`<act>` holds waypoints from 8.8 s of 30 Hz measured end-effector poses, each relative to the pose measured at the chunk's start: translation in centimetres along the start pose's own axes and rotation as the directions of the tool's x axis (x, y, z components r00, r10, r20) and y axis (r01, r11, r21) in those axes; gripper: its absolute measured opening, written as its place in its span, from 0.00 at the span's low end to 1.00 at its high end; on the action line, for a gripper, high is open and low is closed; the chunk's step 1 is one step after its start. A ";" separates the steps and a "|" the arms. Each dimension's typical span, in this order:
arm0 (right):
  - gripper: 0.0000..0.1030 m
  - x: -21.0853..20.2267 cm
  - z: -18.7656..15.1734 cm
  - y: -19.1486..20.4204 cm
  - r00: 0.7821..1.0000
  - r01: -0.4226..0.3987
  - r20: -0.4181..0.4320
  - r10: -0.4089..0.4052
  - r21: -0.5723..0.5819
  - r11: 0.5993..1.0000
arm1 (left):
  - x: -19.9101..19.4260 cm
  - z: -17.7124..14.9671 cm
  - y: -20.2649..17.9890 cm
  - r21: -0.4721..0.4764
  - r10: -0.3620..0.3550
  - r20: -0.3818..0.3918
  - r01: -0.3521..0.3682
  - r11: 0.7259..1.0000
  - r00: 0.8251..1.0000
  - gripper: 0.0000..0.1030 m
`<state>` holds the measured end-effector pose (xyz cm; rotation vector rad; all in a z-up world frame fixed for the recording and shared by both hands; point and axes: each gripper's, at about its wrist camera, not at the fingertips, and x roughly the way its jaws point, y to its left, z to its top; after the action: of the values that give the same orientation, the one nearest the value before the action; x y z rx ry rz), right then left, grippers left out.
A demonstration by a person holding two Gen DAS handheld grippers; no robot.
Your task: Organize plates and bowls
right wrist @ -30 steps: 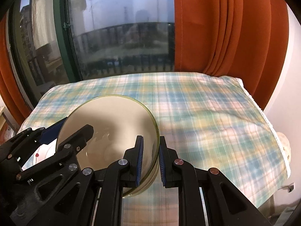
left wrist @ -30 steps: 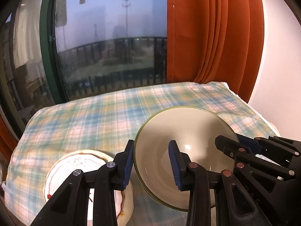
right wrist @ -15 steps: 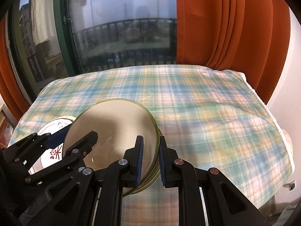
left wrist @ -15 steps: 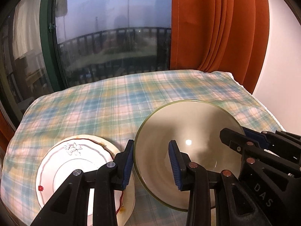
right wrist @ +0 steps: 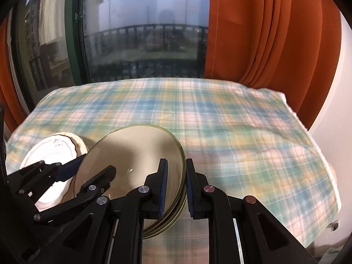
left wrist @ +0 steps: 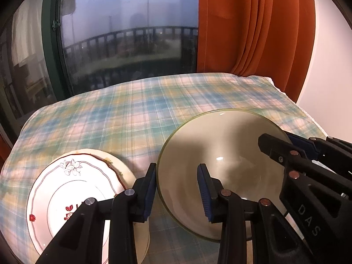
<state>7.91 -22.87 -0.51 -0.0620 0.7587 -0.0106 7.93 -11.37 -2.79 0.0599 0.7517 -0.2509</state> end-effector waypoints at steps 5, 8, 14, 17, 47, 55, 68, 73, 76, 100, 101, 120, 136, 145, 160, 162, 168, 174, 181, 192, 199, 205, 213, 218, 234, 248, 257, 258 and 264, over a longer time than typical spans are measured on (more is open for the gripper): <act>0.18 -0.2 -0.3 0.0 1.000 -0.001 0.019 0.001 0.008 1.000 | 0.0 -0.1 0.1 -0.006 -0.008 0.003 0.008 1.000 1.000 0.35; 0.18 -0.2 -0.3 -0.1 1.000 -0.002 0.024 0.001 0.018 1.000 | -0.1 -0.1 0.3 -0.007 -0.024 -0.005 0.024 1.000 1.000 0.39; 0.50 -0.1 -0.4 -0.1 0.999 -0.033 0.021 0.033 0.006 0.999 | 1.0 -0.2 1.9 -0.068 -0.051 -0.056 0.047 0.997 0.997 0.60; 0.70 0.2 -0.4 -0.2 0.998 -0.057 0.013 0.057 0.019 0.998 | 1.6 -0.1 2.3 -0.065 -0.067 -0.081 0.062 0.996 0.994 0.64; 0.71 4.4 0.0 -2.9 0.974 -0.045 -0.213 0.084 0.182 0.982 | 4.9 0.5 1.1 -0.146 -0.230 -0.230 0.200 0.969 0.946 0.66; 0.71 5.2 -0.7 -4.3 0.967 -0.065 -0.212 0.139 0.324 0.944 | 4.7 0.8 0.5 -0.141 -0.209 -0.264 0.176 0.974 0.942 0.65; 0.48 7.3 -0.8 -4.5 0.916 -0.195 -0.244 0.317 0.419 0.887 | 4.6 1.1 0.2 -0.097 -0.131 -0.284 0.107 0.990 0.950 0.64; 0.38 7.5 -0.8 -4.4 0.901 -0.229 -0.242 0.361 0.441 0.868 | 4.5 1.1 0.1 -0.092 -0.155 -0.287 0.134 0.987 0.945 0.60; 0.38 7.3 -0.7 -4.0 0.905 -0.220 -0.244 0.348 0.430 0.875 | 4.4 1.1 0.2 -0.097 -0.168 -0.286 0.145 0.985 0.943 0.59; 0.39 0.1 1.0 -1.2 0.957 -0.203 -0.116 0.265 0.384 0.901 | -2.8 1.2 3.2 -0.146 -0.240 -0.110 0.223 0.964 0.965 0.58; 0.39 -0.2 1.1 -0.9 0.958 -0.208 -0.108 0.266 0.379 0.902 | -3.1 1.3 3.4 -0.147 -0.239 -0.100 0.223 0.964 0.966 0.58; 0.39 -1.6 3.3 6.2 0.942 -0.300 -0.075 0.328 0.260 0.918 | -6.4 -0.1 10.8 -0.246 -0.161 -0.013 0.153 0.957 0.987 0.59; 0.39 -0.7 3.9 14.4 0.926 -0.330 -0.111 0.360 0.225 0.917 | -7.4 -1.9 18.0 -0.297 -0.140 -0.040 0.122 0.947 0.989 0.59; 0.39 1.0 3.9 17.0 0.919 -0.316 -0.166 0.358 0.235 0.919 | -6.0 -2.5 20.5 -0.320 -0.148 -0.094 0.111 0.941 0.985 0.59; 0.39 3.3 3.7 17.1 0.918 -0.265 -0.219 0.329 0.277 0.924 | -3.5 -2.1 20.3 -0.312 -0.202 -0.143 0.149 0.938 0.969 0.59; 0.39 3.4 3.7 16.7 0.923 -0.249 -0.219 0.316 0.284 0.926 | -3.2 -1.8 19.9 -0.289 -0.201 -0.147 0.152 0.945 0.969 0.58; 0.38 4.2 3.3 15.3 0.930 -0.204 -0.234 0.285 0.316 0.926 | -2.4 -1.1 18.2 -0.203 -0.176 -0.148 0.144 0.969 0.973 0.58; 0.38 4.6 3.3 14.7 0.938 -0.183 -0.228 0.263 0.321 0.929 | -1.4 -1.0 18.4 -0.202 -0.204 -0.153 0.171 0.964 0.967 0.58; 0.40 4.6 3.8 15.6 0.947 -0.174 -0.218 0.234 0.263 0.949 | -1.4 -1.2 18.9 -0.222 -0.216 -0.134 0.183 0.958 0.967 0.58; 0.67 2.9 3.0 15.0 0.959 -0.194 -0.145 0.244 0.292 0.937 | -3.8 -1.8 19.3 -0.200 -0.060 -0.025 0.054 0.978 0.998 0.87; 0.77 0.4 3.0 15.2 0.974 -0.199 -0.062 0.218 0.233 0.952 | -6.4 -2.4 19.0 -0.211 0.007 0.051 0.004 0.977 0.999 0.88; 0.86 -3.2 2.1 14.6 0.987 -0.160 0.051 0.154 0.167 0.973 | -9.3 -3.1 17.3 -0.182 0.116 0.148 -0.088 0.979 0.982 0.98; 0.88 -6.7 -0.2 12.5 0.979 -0.145 0.161 0.125 0.114 0.983 | -11.9 -5.0 14.7 -0.168 0.154 0.220 -0.118 0.979 0.963 1.00; 0.93 -8.0 -1.8 10.1 0.975 -0.119 0.204 0.088 0.142 0.983 | -12.5 -6.0 12.9 -0.182 0.140 0.251 -0.096 0.979 0.958 1.00; 0.96 -9.4 -6.8 1.8 0.958 -0.064 0.284 0.028 0.118 0.991 | -11.7 -8.5 6.4 -0.223 0.170 0.213 -0.121 0.967 0.962 1.00; 0.96 -7.7 -7.6 -2.4 0.955 -0.143 0.269 0.125 0.050 0.988 | -11.2 -7.9 3.3 -0.253 0.299 0.226 -0.240 0.937 0.927 1.00; 0.96 -6.7 -6.7 -3.6 0.946 -0.218 0.249 0.206 0.023 0.976 | -10.3 -7.2 1.4 -0.218 0.345 0.230 -0.297 0.930 0.910 1.00; 0.96 -6.5 -6.5 -3.6 0.945 -0.226 0.248 0.214 0.021 0.974 | -10.2 -7.2 1.5 -0.230 0.342 0.226 -0.292 0.928 0.912 1.00; 0.96 -5.3 -6.1 -3.6 0.953 -0.224 0.214 0.217 0.011 0.974 | -9.1 -7.1 1.9 -0.252 0.324 0.195 -0.272 0.929 0.926 1.00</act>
<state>-0.13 -26.59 -1.08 0.0548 0.5487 0.1934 -2.79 -6.66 -1.85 -0.0652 0.5216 0.1192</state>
